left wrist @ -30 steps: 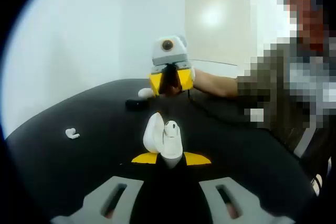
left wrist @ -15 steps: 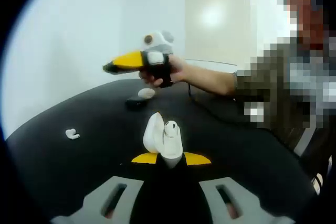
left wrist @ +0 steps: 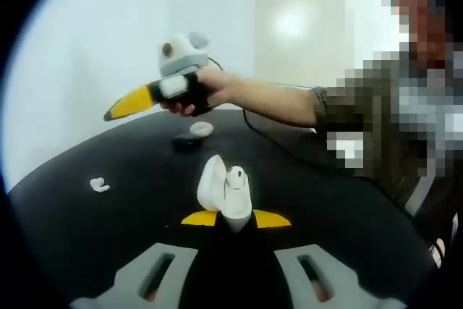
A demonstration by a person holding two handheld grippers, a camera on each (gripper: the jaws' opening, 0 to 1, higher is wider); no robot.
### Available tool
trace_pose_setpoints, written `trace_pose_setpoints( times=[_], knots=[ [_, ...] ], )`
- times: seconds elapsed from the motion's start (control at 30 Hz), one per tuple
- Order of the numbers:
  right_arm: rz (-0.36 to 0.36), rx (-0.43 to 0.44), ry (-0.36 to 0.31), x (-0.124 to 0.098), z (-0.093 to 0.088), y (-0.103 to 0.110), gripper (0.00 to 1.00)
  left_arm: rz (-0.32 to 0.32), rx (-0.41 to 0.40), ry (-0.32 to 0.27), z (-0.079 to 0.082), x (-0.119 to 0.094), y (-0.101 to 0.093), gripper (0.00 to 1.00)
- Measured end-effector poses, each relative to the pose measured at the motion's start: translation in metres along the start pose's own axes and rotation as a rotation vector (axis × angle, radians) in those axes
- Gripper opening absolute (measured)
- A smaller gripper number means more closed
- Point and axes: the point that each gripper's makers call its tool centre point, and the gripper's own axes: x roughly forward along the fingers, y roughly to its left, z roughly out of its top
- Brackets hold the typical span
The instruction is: Pick up three earphones and place each one into its charging case using tactile feedback, ensure that each earphone is properly inserted and securely positioned inside the case.
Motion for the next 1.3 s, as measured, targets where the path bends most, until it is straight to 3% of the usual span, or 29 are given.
trace_pose_setpoints(
  times=[0.07, 0.13, 0.43, 0.77, 0.9, 1.03, 1.3],
  knots=[
    [0.003, 0.008, 0.043, 0.007, -0.007, -0.003, 0.2, 0.0, 0.001, 0.0, 0.0, 0.0, 0.0, 0.13],
    [0.008, 0.002, 0.132, 0.014, -0.023, -0.01, 0.2, -0.001, 0.002, 0.0, 0.0, 0.0, 0.0, 0.13],
    [-0.018, -0.024, 0.257, 0.038, -0.051, -0.033, 0.2, -0.002, 0.006, 0.0, 0.0, 0.0, 0.0, 0.13],
    [0.019, -0.008, 0.282, 0.05, -0.067, -0.033, 0.19, -0.003, 0.008, 0.0, 0.0, 0.0, 0.002, 0.13],
    [0.036, 0.024, 0.256, 0.052, -0.064, -0.028, 0.14, -0.003, 0.01, 0.001, 0.0, 0.0, 0.002, 0.13],
    [0.053, 0.009, 0.278, 0.051, -0.062, -0.018, 0.12, -0.003, 0.01, 0.002, 0.0, 0.0, 0.002, 0.13],
    [0.054, -0.097, 0.177, 0.028, -0.024, 0.006, 0.12, -0.002, 0.009, 0.002, 0.0, 0.0, 0.002, 0.13]
  ],
)
